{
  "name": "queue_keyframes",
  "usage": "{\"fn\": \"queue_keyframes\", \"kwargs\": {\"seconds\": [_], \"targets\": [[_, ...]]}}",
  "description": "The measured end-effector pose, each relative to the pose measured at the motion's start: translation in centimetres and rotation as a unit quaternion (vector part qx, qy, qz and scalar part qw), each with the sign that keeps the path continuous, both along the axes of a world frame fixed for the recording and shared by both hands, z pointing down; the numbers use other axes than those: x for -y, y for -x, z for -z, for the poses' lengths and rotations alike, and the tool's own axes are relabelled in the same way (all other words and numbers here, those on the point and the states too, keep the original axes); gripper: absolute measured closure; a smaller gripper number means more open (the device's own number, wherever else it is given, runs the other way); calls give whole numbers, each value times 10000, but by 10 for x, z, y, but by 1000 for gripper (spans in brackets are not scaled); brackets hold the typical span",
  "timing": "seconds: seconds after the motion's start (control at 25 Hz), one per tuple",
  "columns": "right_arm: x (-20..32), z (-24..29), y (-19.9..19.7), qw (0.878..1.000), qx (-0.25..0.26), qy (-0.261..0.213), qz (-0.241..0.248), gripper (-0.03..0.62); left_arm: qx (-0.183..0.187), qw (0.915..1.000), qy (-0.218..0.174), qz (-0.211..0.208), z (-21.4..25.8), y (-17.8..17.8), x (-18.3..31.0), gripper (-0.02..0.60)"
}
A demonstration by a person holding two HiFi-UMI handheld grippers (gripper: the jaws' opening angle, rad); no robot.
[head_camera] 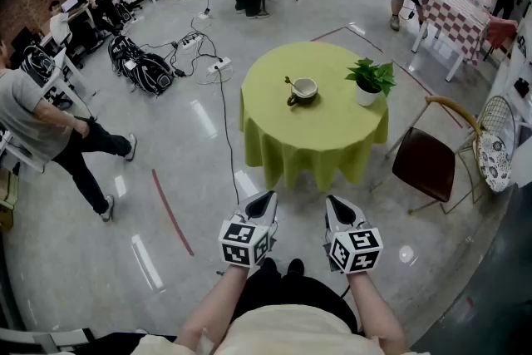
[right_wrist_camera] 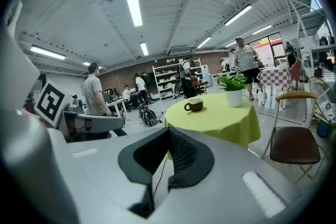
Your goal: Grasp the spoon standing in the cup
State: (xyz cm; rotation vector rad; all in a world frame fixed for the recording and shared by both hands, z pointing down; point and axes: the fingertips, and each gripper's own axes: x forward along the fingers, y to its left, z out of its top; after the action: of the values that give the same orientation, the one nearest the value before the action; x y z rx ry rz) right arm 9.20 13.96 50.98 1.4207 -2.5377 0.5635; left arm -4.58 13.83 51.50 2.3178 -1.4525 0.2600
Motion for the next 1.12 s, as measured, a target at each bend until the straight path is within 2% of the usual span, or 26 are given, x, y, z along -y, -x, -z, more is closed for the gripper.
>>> {"fn": "queue_keyframes", "kwargs": {"seconds": [0.6, 1.12], "targets": [[0, 7, -1, 9997, 225, -31, 16, 592, 11, 9999, -130, 96, 10, 1, 4, 580], [23, 8, -12, 9991, 427, -26, -29, 592, -138, 9991, -231, 321, 19, 10, 41, 543]]}}
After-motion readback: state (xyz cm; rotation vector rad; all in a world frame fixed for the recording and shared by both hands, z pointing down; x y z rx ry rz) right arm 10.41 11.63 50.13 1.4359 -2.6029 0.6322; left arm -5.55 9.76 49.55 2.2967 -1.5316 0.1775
